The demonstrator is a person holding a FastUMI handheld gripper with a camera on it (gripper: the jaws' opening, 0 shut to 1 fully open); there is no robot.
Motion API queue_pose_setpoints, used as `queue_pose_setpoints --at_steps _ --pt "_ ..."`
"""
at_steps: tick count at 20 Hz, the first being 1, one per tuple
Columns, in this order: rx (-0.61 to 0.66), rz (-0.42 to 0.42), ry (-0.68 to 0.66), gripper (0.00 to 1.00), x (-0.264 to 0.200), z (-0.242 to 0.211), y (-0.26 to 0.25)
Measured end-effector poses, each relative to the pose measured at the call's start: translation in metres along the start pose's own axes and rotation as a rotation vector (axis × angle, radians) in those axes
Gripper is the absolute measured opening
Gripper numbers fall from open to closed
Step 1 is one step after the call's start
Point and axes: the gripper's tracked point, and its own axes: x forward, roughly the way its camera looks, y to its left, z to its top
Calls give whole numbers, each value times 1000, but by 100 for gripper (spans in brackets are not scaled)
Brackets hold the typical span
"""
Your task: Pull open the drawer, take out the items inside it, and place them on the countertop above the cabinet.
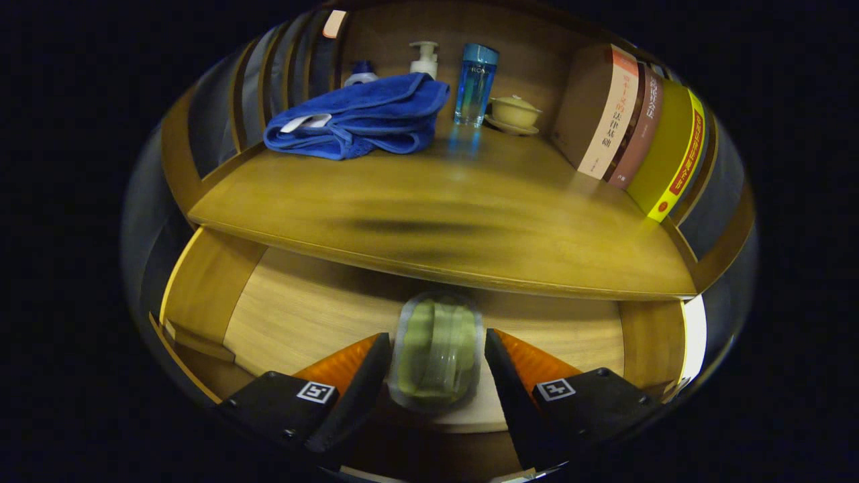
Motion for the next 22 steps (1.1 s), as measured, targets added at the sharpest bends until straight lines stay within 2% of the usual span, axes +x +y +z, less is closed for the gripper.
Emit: queue_pose_setpoints --at_steps 3,4,6,9,10,22 --pt "5 2 17 91 6 -8 0" --pt "13 13 18 85 7 -9 3" --pt "36 30 14 67 8 -8 7" --pt "14 3 4 29 5 -6 0" --pt "15 4 3 26 3 -4 0" --pt "-37 54 -139 23 -55 31 11"
